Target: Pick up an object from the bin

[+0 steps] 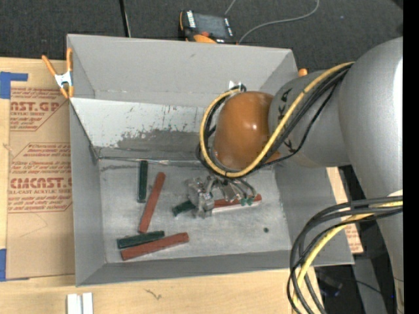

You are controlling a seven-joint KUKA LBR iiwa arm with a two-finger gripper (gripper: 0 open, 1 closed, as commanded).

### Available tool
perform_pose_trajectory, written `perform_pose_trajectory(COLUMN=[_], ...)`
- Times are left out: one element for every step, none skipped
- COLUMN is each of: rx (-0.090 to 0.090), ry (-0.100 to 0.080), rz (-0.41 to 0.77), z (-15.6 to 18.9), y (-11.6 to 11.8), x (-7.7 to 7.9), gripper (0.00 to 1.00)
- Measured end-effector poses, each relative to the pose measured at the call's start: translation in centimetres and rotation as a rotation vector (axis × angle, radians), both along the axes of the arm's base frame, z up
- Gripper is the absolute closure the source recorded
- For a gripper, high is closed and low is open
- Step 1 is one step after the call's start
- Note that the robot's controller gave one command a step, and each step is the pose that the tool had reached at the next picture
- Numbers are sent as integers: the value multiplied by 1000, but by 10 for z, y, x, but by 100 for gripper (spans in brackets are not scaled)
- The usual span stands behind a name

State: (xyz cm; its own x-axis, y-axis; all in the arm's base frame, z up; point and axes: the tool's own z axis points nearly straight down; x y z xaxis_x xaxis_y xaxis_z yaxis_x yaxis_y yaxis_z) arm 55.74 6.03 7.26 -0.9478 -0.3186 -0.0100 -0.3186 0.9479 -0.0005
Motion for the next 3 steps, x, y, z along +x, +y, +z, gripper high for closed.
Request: perform_pose_trajectory(rx=[-1,-2,-1], ry=[8,6,3], rz=[0,64,63], z=[-2,-2,0], y=[0,24,24], x=[-3,0,1], gripper=[0,0,100])
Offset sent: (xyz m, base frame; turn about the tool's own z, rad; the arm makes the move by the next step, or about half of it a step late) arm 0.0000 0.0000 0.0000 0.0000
